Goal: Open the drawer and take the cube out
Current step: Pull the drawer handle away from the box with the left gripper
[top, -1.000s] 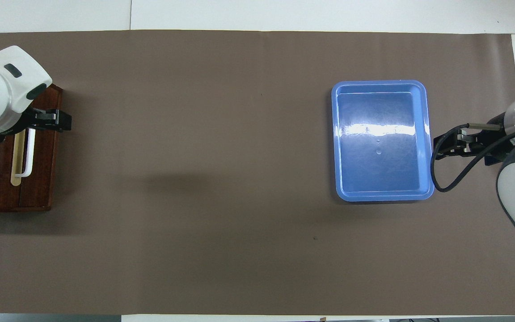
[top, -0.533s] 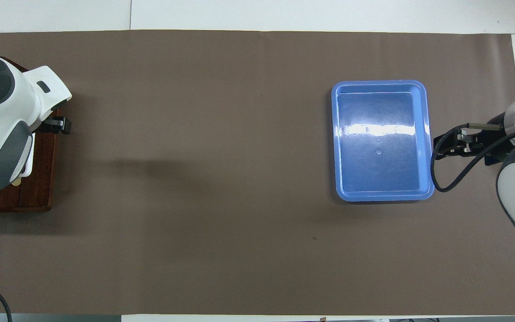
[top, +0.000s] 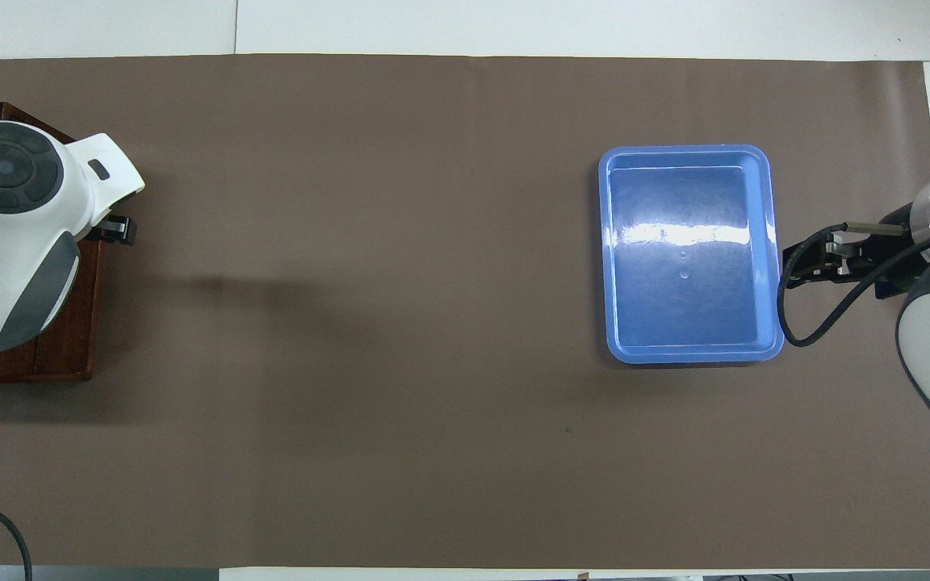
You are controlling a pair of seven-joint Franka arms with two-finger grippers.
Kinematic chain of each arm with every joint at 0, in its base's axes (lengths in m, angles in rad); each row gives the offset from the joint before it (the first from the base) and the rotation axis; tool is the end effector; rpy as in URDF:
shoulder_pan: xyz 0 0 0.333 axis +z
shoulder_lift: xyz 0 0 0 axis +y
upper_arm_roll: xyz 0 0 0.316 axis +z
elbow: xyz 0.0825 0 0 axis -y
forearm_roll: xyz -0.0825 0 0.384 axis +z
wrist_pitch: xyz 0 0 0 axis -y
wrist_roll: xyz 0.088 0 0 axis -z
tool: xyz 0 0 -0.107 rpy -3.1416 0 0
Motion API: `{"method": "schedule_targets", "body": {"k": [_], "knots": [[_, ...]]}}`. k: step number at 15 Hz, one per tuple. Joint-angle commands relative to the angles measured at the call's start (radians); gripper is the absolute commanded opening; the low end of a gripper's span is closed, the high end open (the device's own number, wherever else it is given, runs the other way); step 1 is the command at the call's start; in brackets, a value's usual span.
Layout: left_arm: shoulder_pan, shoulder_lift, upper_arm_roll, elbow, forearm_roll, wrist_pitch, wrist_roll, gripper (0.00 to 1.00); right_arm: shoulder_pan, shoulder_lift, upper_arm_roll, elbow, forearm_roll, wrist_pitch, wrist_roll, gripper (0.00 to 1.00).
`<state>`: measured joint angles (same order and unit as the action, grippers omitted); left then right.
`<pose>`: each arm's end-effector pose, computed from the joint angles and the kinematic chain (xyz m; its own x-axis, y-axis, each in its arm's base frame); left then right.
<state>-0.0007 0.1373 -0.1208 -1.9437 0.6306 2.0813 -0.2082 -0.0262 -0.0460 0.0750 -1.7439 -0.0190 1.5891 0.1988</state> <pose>0.5925 -0.0403 0.4208 0.9721 -0.2329 0.0293 -0.1865 -0.8420 -0.5063 0.5346 0.0249 0.5696 0.9834 -0.1498 -0.1022 -0.1460 -0.9883 0.0433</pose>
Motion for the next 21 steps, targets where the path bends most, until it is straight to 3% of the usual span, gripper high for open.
{"method": "schedule_targets", "body": {"k": [1, 3, 12, 18, 21], "knots": [[0.015, 0.004, 0.0, -0.038, 0.03, 0.049, -0.022, 1.0, -0.021, -0.017, 0.012, -0.011, 0.005, -0.008, -0.015, 1.0], [0.013, 0.036, 0.0, -0.038, 0.078, 0.055, -0.031, 1.0, -0.021, -0.017, 0.012, -0.011, 0.005, -0.008, -0.015, 1.0], [0.036, 0.071, -0.002, -0.04, 0.081, 0.121, -0.08, 1.0, -0.021, -0.017, 0.014, -0.011, 0.005, -0.008, -0.015, 1.0], [-0.048, 0.09, -0.008, -0.028, 0.07, 0.137, -0.269, 1.0, -0.02, -0.017, 0.014, -0.011, 0.005, -0.008, -0.015, 1.0], [-0.087, 0.091, -0.006, -0.011, -0.015, 0.123, -0.272, 1.0, -0.021, -0.017, 0.014, -0.011, 0.005, -0.008, -0.015, 1.0]]}}
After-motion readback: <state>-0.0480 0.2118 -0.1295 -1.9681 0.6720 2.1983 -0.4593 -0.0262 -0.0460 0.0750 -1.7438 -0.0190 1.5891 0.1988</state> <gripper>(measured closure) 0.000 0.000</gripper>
